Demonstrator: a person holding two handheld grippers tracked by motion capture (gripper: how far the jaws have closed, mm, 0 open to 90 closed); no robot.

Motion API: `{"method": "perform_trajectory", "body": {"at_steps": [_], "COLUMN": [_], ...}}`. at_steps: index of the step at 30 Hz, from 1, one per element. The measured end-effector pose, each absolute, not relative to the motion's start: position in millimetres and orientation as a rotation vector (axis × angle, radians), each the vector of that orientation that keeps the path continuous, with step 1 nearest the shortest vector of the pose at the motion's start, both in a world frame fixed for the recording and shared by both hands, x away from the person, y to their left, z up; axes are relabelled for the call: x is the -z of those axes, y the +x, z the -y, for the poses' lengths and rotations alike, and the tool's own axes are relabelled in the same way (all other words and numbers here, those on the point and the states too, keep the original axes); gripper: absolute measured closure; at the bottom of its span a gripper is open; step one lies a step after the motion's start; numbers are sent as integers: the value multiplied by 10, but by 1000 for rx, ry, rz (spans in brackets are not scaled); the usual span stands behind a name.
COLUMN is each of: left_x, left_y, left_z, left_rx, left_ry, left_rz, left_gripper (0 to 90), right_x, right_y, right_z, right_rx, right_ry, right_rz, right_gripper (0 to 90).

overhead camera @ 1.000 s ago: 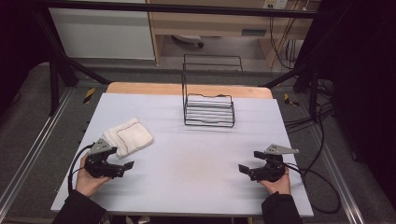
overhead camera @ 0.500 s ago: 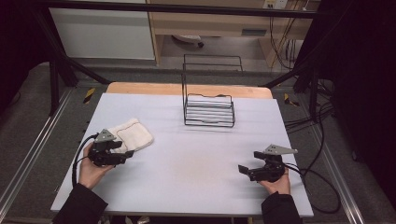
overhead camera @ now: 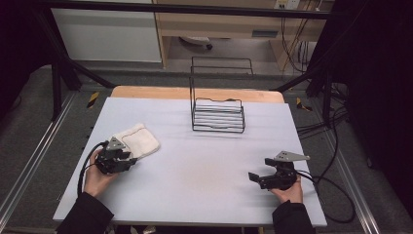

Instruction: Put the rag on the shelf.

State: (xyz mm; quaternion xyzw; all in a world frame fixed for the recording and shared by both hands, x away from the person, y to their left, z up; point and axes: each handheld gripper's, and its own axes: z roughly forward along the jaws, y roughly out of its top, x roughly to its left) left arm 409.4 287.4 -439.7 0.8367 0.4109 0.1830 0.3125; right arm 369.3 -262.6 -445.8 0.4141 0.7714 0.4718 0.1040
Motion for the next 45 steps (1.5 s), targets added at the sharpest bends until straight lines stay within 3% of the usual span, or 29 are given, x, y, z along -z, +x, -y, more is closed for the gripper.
{"method": "perform_trajectory", "body": {"at_steps": [14, 21, 28, 34, 36, 39, 41, 45], "left_x": [4387, 4379, 4358, 4380, 4390, 4398, 4400, 4419], "left_y": [4133, 4139, 4141, 4119, 4111, 4092, 4094, 4097], "left_z": [-2875, -2882, -2925, -2884, -2876, -2856, -2847, -2860], "left_rx": [-491, -484, -413, -466, -462, -437, -441, -462], "left_ry": [2202, 2197, 2159, 2198, 2204, 2198, 2192, 2166], "left_rz": [-1138, -1142, -1158, -1107, -1095, -1088, -1104, -1132], "left_gripper": [783, 836, 844, 828, 793, 667, 665, 758], "right_x": [4455, 4454, 4454, 4455, 4455, 4454, 4453, 4454], "right_y": [3693, 3695, 3697, 3697, 3696, 3695, 3695, 3695], "right_z": [2628, 2626, 2625, 2626, 2627, 2628, 2629, 2627], "right_rx": [-1396, -1406, -1409, -1409, -1408, -1409, -1409, -1408], "right_ry": [1222, 1223, 1218, 1213, 1213, 1213, 1213, 1215], "right_rz": [-2271, -2274, -2279, -2280, -2280, -2275, -2275, -2276], "right_gripper": [12, 14, 15, 16, 16, 16, 16, 16]}}
